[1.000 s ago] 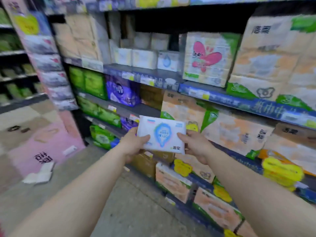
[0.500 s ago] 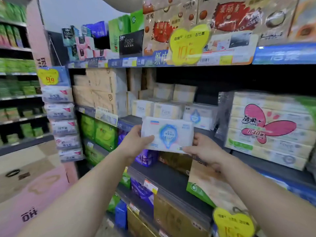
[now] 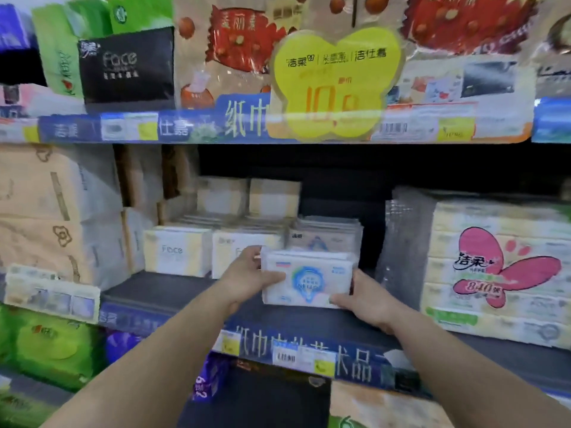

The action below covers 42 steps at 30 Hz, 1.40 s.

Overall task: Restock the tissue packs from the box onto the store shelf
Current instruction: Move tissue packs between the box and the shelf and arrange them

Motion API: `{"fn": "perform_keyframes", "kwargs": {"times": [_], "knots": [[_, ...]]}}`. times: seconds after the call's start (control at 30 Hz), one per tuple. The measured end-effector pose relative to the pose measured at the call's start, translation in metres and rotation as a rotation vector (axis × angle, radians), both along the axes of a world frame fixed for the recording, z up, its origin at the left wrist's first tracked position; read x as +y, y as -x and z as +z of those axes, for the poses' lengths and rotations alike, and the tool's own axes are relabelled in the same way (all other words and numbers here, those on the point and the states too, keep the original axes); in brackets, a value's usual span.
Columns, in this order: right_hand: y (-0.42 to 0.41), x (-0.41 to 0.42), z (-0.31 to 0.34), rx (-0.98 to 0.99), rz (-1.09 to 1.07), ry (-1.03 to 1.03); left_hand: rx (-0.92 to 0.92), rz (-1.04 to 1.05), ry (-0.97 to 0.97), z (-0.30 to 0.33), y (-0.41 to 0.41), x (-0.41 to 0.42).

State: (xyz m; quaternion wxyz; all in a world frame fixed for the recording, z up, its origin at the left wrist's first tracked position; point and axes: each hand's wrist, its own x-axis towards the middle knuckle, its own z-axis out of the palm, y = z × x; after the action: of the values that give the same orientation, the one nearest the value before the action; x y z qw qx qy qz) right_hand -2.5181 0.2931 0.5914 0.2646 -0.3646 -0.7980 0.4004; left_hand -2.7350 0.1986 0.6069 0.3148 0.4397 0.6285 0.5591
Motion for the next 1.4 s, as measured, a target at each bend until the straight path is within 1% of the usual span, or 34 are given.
{"fn": "perform_keyframes", "kwargs": {"times": [0.1,0.2,0.27,0.33,0.37,0.4,0.47,0.53,0.57,0.6,0.63,0.7,0.73,0.77,0.83,0.87,0.93,0.97,1.0,1.03,1.07,1.1,1.13,1.17,1.2,1.23,1.27,1.33,1.4], "knots": [[0.006,0.002,-0.007,-0.079,-0.021,-0.010,-0.035,-0.131,0.014,-0.009,0.020,0.018],[0.007,0.003,-0.010,-0.105,-0.051,0.007,0.054,-0.221,-0.019,-0.004,0.026,0.028],[0.008,0.001,-0.008,-0.115,-0.059,0.017,0.204,-0.227,-0.065,0.007,0.022,0.031],[0.008,0.001,-0.006,-0.093,-0.070,0.034,0.422,-0.212,-0.118,0.025,0.016,0.033],[0.006,0.001,-0.003,-0.017,-0.070,0.081,0.536,-0.196,-0.148,0.036,0.013,0.033],[0.005,0.001,0.003,0.092,-0.075,0.136,0.645,-0.167,-0.180,0.049,0.010,0.032],[0.004,0.003,0.019,0.331,-0.125,0.209,0.834,-0.082,-0.186,0.072,0.007,0.030],[0.009,0.004,0.039,0.528,-0.176,0.236,0.981,-0.007,-0.190,0.088,0.004,0.025],[0.013,0.003,0.051,0.576,-0.183,0.219,1.027,0.008,-0.212,0.093,0.001,0.023],[0.018,0.002,0.059,0.556,-0.192,0.161,1.060,0.005,-0.232,0.096,-0.003,0.019],[0.023,0.002,0.066,0.474,-0.196,0.072,1.090,-0.013,-0.242,0.097,-0.007,0.016],[0.036,-0.004,0.074,0.259,-0.152,-0.094,1.186,-0.045,-0.169,0.095,-0.015,0.013],[0.043,-0.006,0.076,0.200,-0.116,-0.137,1.207,-0.079,-0.101,0.090,-0.016,0.015],[0.050,-0.010,0.076,0.182,-0.083,-0.142,1.162,-0.134,-0.044,0.084,-0.014,0.018],[0.057,-0.013,0.075,0.176,-0.047,-0.130,0.919,-0.239,-0.014,0.067,-0.002,0.023],[0.055,-0.011,0.073,0.154,-0.068,-0.151,0.776,-0.247,-0.035,0.058,0.006,0.024],[0.044,-0.006,0.067,0.076,-0.200,-0.248,0.482,-0.211,-0.104,0.038,0.022,0.021],[0.037,-0.003,0.061,0.061,-0.249,-0.240,0.324,-0.192,-0.125,0.027,0.028,0.018],[0.029,-0.001,0.054,0.069,-0.250,-0.167,0.176,-0.193,-0.117,0.017,0.031,0.014],[0.023,0.000,0.044,0.086,-0.209,-0.047,0.060,-0.220,-0.092,0.006,0.032,0.012],[0.021,-0.001,0.033,0.075,-0.141,0.078,-0.018,-0.256,-0.061,-0.003,0.032,0.011],[0.021,-0.002,0.023,0.030,-0.085,0.161,-0.072,-0.281,-0.036,-0.011,0.030,0.010],[0.022,-0.002,0.012,-0.035,-0.068,0.166,-0.109,-0.290,-0.020,-0.016,0.030,0.012],[0.024,0.000,0.003,-0.073,-0.084,0.128,-0.122,-0.290,-0.005,-0.017,0.030,0.014],[0.025,0.002,-0.001,-0.072,-0.110,0.089,-0.108,-0.284,0.008,-0.017,0.029,0.015],[0.024,0.004,-0.002,-0.053,-0.137,0.075,-0.042,-0.257,0.021,-0.015,0.028,0.016],[0.023,0.006,-0.002,-0.026,-0.165,0.084,0.066,-0.202,0.031,-0.013,0.027,0.018],[0.018,0.010,-0.001,0.026,-0.239,0.107,0.270,-0.022,0.028,-0.013,0.021,0.021],[0.013,0.018,-0.003,0.078,-0.342,0.111,0.356,0.134,-0.021,-0.016,0.013,0.023]]}}
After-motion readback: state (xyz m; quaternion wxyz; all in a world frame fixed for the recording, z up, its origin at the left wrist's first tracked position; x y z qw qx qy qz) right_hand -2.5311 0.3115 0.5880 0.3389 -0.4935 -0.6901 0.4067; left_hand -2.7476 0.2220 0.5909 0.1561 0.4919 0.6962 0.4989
